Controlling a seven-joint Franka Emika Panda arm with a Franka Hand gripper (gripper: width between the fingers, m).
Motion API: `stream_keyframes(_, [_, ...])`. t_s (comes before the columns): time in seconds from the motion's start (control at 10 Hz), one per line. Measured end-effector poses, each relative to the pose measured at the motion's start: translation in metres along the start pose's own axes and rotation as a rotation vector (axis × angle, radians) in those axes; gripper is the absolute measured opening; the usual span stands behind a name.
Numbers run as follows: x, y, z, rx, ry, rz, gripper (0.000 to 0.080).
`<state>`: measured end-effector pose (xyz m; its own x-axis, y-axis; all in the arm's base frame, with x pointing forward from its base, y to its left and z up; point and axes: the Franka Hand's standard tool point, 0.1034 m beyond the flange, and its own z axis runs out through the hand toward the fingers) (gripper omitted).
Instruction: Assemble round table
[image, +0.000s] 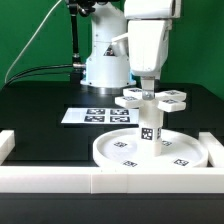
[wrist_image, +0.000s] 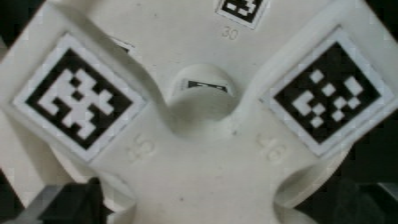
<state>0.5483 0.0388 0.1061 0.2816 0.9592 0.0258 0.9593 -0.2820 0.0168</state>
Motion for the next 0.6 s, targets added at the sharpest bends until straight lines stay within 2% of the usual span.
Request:
stream_keyframes(0.4, [0.0010,-0.0025,0.0078,0.009,-0.015,-0.010,0.0649])
stream_keyframes(0.6, [0.0005,-0.0026,0.0081,0.009,-0.016,-0.006,0.0622])
